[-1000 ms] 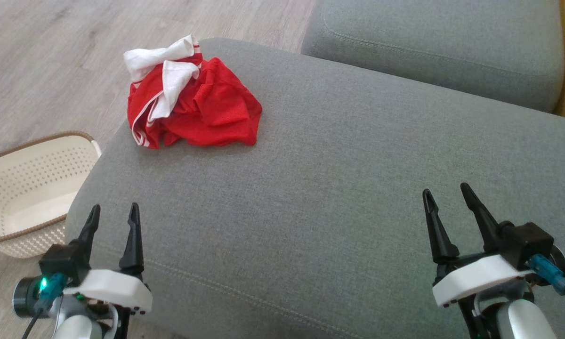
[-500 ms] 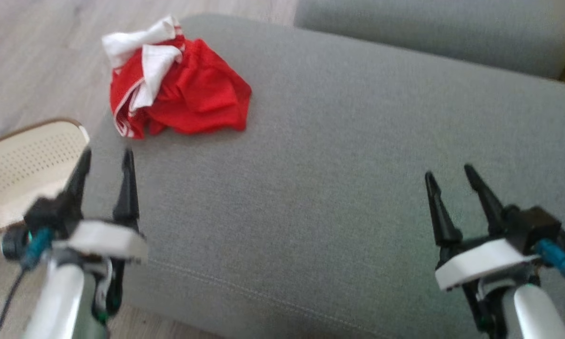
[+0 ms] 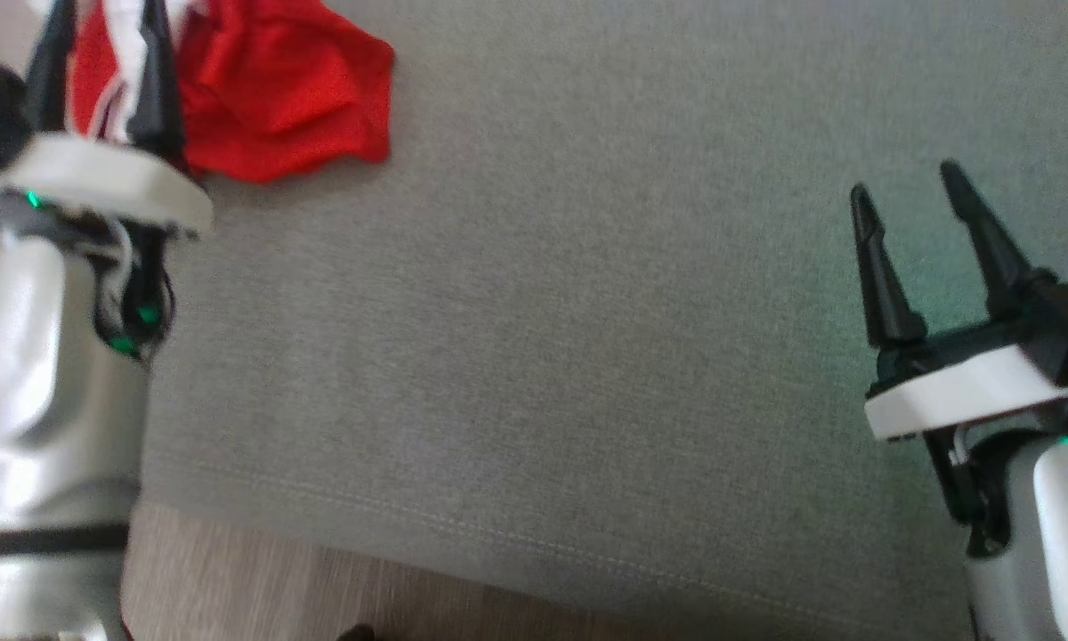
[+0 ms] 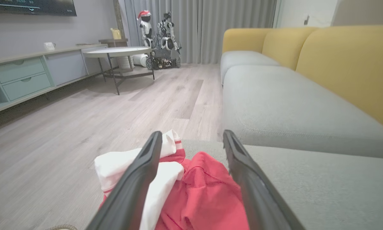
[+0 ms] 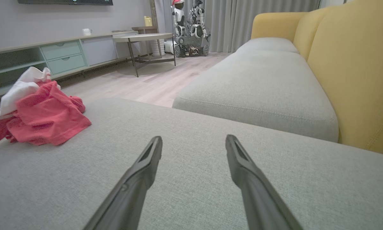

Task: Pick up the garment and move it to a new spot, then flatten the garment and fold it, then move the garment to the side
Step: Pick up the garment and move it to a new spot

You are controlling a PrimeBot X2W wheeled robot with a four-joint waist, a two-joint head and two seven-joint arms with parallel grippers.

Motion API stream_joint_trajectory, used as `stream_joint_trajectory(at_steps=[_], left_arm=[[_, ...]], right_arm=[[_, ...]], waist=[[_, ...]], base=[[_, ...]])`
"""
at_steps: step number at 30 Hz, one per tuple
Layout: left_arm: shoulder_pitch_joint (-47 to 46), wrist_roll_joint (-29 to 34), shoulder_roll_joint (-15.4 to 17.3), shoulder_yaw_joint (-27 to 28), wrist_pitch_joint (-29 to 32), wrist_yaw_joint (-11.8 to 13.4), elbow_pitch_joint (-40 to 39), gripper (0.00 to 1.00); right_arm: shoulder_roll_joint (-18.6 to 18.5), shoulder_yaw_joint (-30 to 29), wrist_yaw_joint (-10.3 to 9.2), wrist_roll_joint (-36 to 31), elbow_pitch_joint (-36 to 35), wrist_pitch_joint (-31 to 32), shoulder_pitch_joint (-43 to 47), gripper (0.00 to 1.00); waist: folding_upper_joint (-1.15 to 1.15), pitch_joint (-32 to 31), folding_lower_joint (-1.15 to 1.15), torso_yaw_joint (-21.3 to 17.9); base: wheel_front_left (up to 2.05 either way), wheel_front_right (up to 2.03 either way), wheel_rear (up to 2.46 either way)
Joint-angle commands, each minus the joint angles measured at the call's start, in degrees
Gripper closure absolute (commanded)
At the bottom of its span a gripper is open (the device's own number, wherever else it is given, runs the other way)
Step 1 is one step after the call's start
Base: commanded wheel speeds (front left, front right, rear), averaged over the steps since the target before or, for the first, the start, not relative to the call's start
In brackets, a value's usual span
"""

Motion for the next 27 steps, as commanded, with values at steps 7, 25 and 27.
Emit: stream_joint_trajectory(at_steps=[7,25,27], left_arm=[[-14.60,-1.03,6.84,4.08,1.27,-1.41,20.18,0.00],[-22.00,0.55,11.52,2.85,-3.82,-5.11,34.43,1.00],[-21.27,1.29,12.26,3.68,-3.87,-5.14,29.31,1.00]], right_arm=[[-1.07,2.69,-0.04,-0.75,-3.57,0.85,-5.48,0.00],[-0.32,0.85,-0.04,-0.22,-1.24,-0.73,-4.60,0.00],[0.00,0.54,-0.04,-0.02,-0.82,-1.18,-3.84,0.00]], waist=[[0.00,9.81,-0.01,-4.47],[0.00,5.24,-0.01,-4.38],[0.00,3.13,-0.01,-4.14]], base=[[0.00,0.00,0.00],[0.00,0.00,0.00],[0.00,0.00,0.00]])
